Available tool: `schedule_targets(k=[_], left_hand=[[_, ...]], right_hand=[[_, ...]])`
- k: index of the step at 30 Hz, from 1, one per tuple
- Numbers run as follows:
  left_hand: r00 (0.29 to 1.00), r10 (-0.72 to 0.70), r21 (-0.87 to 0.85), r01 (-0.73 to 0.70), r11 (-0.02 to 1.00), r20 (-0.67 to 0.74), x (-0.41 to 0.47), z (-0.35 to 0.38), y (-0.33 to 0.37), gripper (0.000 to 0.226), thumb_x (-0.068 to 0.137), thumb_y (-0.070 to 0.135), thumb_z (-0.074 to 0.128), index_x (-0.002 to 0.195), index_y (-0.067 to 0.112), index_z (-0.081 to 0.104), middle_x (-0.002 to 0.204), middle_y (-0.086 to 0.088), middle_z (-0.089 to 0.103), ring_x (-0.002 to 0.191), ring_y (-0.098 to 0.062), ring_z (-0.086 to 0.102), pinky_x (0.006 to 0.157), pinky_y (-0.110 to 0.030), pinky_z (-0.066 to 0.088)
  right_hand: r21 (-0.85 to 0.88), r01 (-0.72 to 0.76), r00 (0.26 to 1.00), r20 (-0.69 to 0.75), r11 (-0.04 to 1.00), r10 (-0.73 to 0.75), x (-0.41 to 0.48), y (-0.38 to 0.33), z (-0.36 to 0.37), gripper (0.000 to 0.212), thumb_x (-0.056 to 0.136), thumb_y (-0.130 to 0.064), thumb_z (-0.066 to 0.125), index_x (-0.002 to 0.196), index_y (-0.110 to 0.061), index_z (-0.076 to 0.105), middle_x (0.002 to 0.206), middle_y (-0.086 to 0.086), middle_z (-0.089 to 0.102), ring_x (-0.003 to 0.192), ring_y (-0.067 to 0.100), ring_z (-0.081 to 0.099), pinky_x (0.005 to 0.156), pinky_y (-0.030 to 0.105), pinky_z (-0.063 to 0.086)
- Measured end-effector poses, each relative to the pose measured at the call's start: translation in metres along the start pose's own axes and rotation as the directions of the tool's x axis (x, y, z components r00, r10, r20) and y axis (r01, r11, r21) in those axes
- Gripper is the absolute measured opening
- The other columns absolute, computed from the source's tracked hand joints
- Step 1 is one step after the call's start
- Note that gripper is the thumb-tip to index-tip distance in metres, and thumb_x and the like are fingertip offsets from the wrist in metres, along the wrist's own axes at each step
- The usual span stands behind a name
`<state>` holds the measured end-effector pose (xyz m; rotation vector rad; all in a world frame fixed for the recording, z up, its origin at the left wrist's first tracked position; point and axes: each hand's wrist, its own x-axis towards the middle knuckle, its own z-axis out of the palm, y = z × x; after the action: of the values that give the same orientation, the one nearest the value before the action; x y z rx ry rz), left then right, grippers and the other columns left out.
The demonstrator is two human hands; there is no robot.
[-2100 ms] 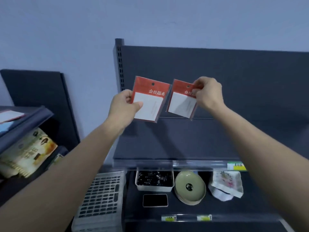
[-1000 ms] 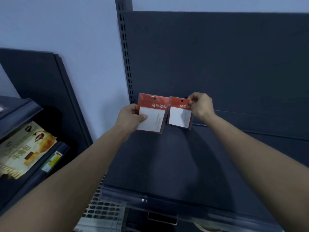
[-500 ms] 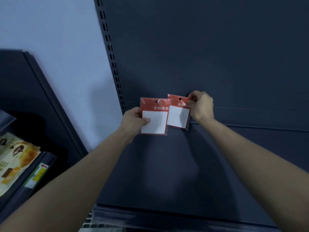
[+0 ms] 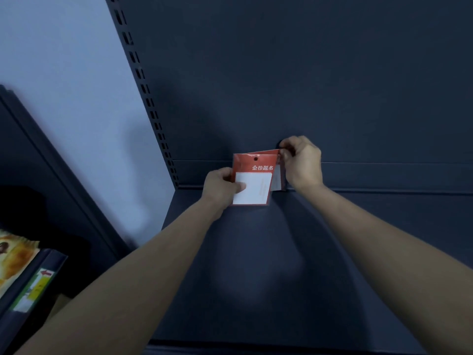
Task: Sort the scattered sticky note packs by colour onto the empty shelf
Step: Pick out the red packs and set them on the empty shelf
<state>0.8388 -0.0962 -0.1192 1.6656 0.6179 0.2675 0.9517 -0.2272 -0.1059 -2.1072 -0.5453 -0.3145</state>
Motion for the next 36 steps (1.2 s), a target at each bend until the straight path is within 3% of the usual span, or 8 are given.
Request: schedule_targets(k=[5, 9, 13, 17, 22, 28, 34, 36], left_hand=[[0.997, 0.068, 0.064, -0.065, 0.996, -0.047, 0.013, 0.013, -0.002, 0.026, 0.080, -0.004, 0.067, 0.105, 0.004, 0.066, 0.101, -0.007, 0.068, 0.090, -0.021, 0.065, 0.078, -0.031, 0.055], [0.994, 0.107, 0.096, -0.105, 0.990, -0.016, 0.015, 0.022, -0.005, 0.028, 0.079, -0.007, 0.066, 0.104, 0.004, 0.067, 0.094, -0.004, 0.067, 0.084, -0.017, 0.064, 0.070, -0.022, 0.053], [0.993, 0.118, 0.123, -0.121, 0.985, 0.031, 0.013, 0.026, -0.004, 0.031, 0.081, -0.008, 0.063, 0.111, 0.003, 0.064, 0.096, -0.001, 0.064, 0.085, -0.014, 0.061, 0.064, -0.013, 0.049], [0.992, 0.107, 0.140, -0.117, 0.983, 0.071, 0.011, 0.019, 0.000, 0.037, 0.086, -0.007, 0.059, 0.121, 0.004, 0.058, 0.107, -0.004, 0.063, 0.092, -0.014, 0.058, 0.061, -0.011, 0.045], [0.988, 0.086, 0.173, -0.108, 0.979, 0.129, 0.005, 0.014, 0.007, 0.036, 0.086, -0.007, 0.059, 0.120, 0.003, 0.060, 0.112, -0.009, 0.065, 0.094, -0.018, 0.061, 0.063, -0.012, 0.047], [0.989, 0.098, 0.264, -0.125, 0.957, 0.112, 0.002, 0.013, 0.001, 0.035, 0.083, -0.002, 0.066, 0.117, 0.004, 0.063, 0.114, -0.010, 0.067, 0.100, -0.022, 0.063, 0.085, -0.031, 0.051], [0.986, 0.166, 0.356, -0.159, 0.921, 0.010, 0.008, 0.017, -0.005, 0.019, 0.080, 0.004, 0.070, 0.096, 0.007, 0.060, 0.087, 0.002, 0.059, 0.075, -0.011, 0.054, 0.057, -0.016, 0.040], [0.983, 0.183, 0.365, -0.168, 0.916, -0.009, 0.011, 0.019, -0.005, 0.018, 0.079, 0.005, 0.071, 0.089, 0.010, 0.057, 0.081, 0.004, 0.057, 0.071, -0.010, 0.052, 0.055, -0.016, 0.039]], right_hand=[[-0.022, -0.007, 1.000, -0.017, 1.000, 0.006, -0.003, 0.010, -0.009, 0.025, 0.093, 0.002, 0.048, 0.110, -0.002, 0.066, 0.111, 0.010, 0.060, 0.090, 0.012, 0.052, 0.078, 0.011, 0.035], [-0.023, -0.077, 0.997, 0.021, 0.997, 0.077, -0.004, 0.017, -0.011, 0.024, 0.090, 0.003, 0.053, 0.110, -0.002, 0.065, 0.110, 0.011, 0.060, 0.093, 0.017, 0.057, 0.080, 0.015, 0.040], [0.004, -0.166, 0.984, 0.062, 0.986, 0.166, -0.006, 0.017, -0.008, 0.014, 0.089, 0.000, 0.057, 0.095, -0.004, 0.069, 0.093, 0.007, 0.067, 0.080, 0.015, 0.060, 0.074, 0.019, 0.045], [0.057, -0.175, 0.984, 0.037, 0.983, 0.173, 0.001, 0.008, -0.013, 0.018, 0.091, 0.001, 0.052, 0.081, -0.009, 0.064, 0.077, 0.003, 0.065, 0.072, 0.015, 0.058, 0.070, 0.025, 0.048], [0.079, -0.193, 0.981, 0.036, 0.978, 0.190, 0.012, 0.000, -0.025, 0.019, 0.091, -0.002, 0.051, 0.077, -0.011, 0.060, 0.078, 0.005, 0.065, 0.071, 0.016, 0.058, 0.069, 0.031, 0.050], [0.137, -0.245, 0.962, 0.159, 0.960, 0.223, 0.002, 0.012, -0.018, 0.025, 0.093, 0.005, 0.045, 0.083, -0.004, 0.066, 0.081, 0.005, 0.065, 0.077, 0.015, 0.060, 0.082, 0.035, 0.055], [0.132, -0.229, 0.970, 0.110, 0.965, 0.215, 0.003, 0.013, -0.017, 0.020, 0.089, 0.008, 0.048, 0.094, -0.005, 0.063, 0.082, 0.004, 0.061, 0.079, 0.016, 0.058, 0.076, 0.027, 0.052], [0.112, -0.221, 0.972, 0.104, 0.969, 0.210, 0.001, 0.014, -0.016, 0.020, 0.090, 0.006, 0.049, 0.099, -0.004, 0.062, 0.086, 0.004, 0.062, 0.081, 0.015, 0.059, 0.074, 0.022, 0.047]])
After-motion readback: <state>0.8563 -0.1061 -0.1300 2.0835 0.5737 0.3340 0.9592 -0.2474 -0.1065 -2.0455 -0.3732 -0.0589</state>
